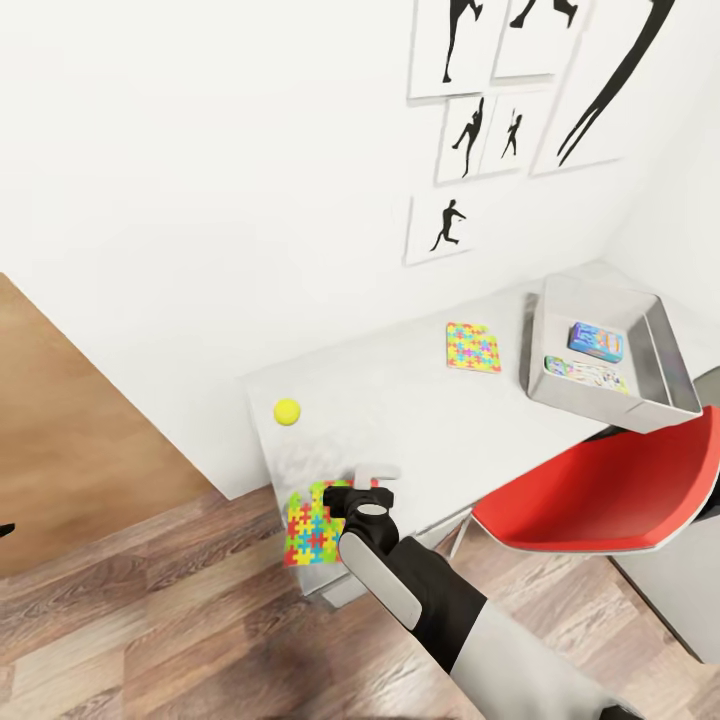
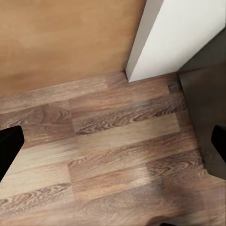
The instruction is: Put all the toys in the child's room - the three board games (two on the bed and one on the table), the two jigsaw puzzles on the table, and the tennis ball on the table - inside the toy box on the table in the child's room.
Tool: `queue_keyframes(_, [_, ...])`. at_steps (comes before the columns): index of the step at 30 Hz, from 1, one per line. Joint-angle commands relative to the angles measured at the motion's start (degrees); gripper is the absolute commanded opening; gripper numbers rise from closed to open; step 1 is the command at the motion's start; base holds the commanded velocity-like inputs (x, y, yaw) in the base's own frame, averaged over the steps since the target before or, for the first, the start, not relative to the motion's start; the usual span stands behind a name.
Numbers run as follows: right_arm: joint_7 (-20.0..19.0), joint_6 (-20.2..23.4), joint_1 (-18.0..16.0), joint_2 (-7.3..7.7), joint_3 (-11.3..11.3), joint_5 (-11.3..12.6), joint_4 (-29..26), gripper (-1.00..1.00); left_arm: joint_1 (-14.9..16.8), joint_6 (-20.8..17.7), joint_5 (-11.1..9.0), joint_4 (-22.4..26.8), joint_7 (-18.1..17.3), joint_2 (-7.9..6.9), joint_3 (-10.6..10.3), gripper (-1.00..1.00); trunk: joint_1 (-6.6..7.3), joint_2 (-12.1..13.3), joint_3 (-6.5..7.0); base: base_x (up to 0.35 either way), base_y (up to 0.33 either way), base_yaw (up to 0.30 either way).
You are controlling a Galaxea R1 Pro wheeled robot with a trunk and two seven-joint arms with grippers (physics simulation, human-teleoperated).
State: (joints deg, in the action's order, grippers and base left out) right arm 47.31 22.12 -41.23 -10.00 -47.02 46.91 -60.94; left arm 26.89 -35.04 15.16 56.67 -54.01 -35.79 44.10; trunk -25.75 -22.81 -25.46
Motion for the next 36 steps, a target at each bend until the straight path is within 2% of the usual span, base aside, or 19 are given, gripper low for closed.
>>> queue_keyframes(1, [0.4, 0.3, -0.1, 0.0, -0.1, 0.2, -0.1, 1.0, 0.1, -0.4, 0.4, 0.0, -0.5, 0.02, 0.1, 1.0, -0.03, -0.1, -0.09, -0.003, 0.165, 0.0])
queue_keyframes(36, [0.4, 0.3, -0.1, 0.0, -0.1, 0.3, -0.1, 1.0, 0.1, -0.4, 0.4, 0.0, -0.5, 0.02, 0.1, 1.0, -0.03, -0.1, -0.09, -0.034, 0.052, 0.0])
